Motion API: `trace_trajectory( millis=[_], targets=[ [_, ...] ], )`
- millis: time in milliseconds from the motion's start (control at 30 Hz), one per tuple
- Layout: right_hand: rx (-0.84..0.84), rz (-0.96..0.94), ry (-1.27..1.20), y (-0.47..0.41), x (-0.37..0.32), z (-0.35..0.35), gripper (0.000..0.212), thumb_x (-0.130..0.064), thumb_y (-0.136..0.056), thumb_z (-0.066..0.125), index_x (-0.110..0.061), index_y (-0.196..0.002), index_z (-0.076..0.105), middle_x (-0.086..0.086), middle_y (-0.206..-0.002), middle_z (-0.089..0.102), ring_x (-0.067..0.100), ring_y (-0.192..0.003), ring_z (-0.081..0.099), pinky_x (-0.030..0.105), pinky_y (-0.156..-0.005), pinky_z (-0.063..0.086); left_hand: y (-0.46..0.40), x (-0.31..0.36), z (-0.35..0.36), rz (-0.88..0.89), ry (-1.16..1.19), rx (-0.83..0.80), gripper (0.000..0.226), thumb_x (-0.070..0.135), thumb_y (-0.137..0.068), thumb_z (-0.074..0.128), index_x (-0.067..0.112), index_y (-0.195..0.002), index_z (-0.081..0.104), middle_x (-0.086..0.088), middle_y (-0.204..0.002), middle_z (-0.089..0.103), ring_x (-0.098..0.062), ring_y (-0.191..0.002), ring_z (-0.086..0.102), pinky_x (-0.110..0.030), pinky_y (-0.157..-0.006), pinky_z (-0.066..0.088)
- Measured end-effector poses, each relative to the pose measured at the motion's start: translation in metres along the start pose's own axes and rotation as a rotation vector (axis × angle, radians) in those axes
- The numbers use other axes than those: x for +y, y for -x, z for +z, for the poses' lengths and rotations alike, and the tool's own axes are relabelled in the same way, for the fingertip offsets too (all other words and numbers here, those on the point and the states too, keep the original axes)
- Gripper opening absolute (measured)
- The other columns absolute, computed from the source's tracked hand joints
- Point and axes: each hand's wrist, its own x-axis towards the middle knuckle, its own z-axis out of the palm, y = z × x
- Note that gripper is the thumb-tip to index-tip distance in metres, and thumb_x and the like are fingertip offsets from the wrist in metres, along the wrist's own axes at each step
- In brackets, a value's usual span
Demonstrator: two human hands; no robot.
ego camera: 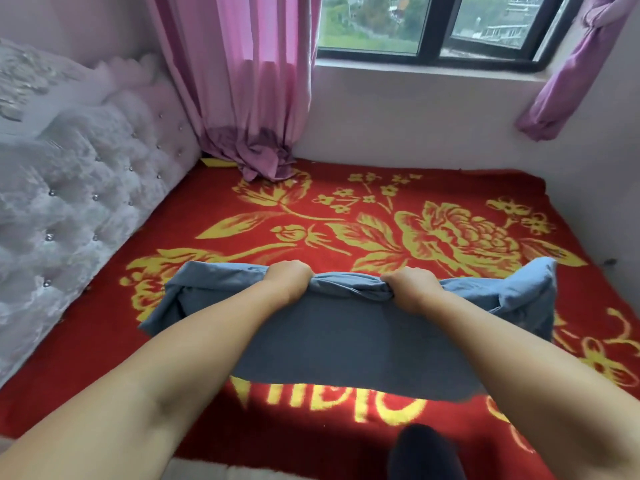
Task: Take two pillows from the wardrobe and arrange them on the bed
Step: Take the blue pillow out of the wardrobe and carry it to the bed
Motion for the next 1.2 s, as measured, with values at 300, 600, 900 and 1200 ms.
trace_trajectory(
  millis=[300, 600, 900, 1200],
  targets=[
    [0.031, -0.144, 0.015, -0.143, 0.038, -0.017, 0.011, -0.014, -0.085, 0.048, -0.023, -0.087, 0.053, 0.006, -0.106, 0.066, 0.029, -0.097, 0.063, 0.030, -0.066, 0.037, -0.108, -0.025, -0.032, -0.167, -0.039, -0.047, 0.029, 0.011, -0.089, 0.048, 0.018, -0.108, 0.068, -0.006, -0.114, 0.068, -0.030, -0.106, 0.063, -0.036, -0.085, 0.049],
    [-0.049, -0.274, -0.046, -0.277, 0.118, -0.011, 0.020, -0.019, -0.087, 0.048, -0.022, -0.069, 0.039, 0.007, -0.096, 0.064, 0.029, -0.087, 0.061, 0.029, -0.065, 0.037, -0.248, -0.001, -0.062, -0.322, -0.058, -0.213, 0.028, 0.006, -0.089, 0.049, 0.012, -0.110, 0.067, -0.009, -0.116, 0.066, -0.031, -0.107, 0.062, -0.036, -0.084, 0.049],
    [0.015, -0.359, 0.021, -0.329, 0.123, -0.067, 0.035, -0.025, -0.088, 0.048, -0.021, -0.058, 0.030, 0.008, -0.101, 0.067, 0.026, -0.075, 0.048, 0.029, -0.064, 0.036, -0.273, -0.027, -0.111, -0.338, -0.059, -0.163, 0.030, 0.005, -0.088, 0.049, 0.015, -0.110, 0.067, -0.007, -0.112, 0.067, -0.030, -0.103, 0.064, -0.037, -0.083, 0.051],
    [0.007, -0.318, 0.103, -0.384, 0.067, -0.089, 0.015, -0.013, -0.086, 0.048, -0.022, -0.075, 0.043, 0.007, -0.102, 0.066, 0.027, -0.088, 0.061, 0.028, -0.064, 0.035, -0.304, -0.109, -0.106, -0.264, -0.036, -0.163, 0.039, -0.004, -0.086, 0.043, 0.014, -0.112, 0.065, -0.009, -0.115, 0.065, -0.030, -0.105, 0.062, -0.035, -0.079, 0.048]
  ],
)
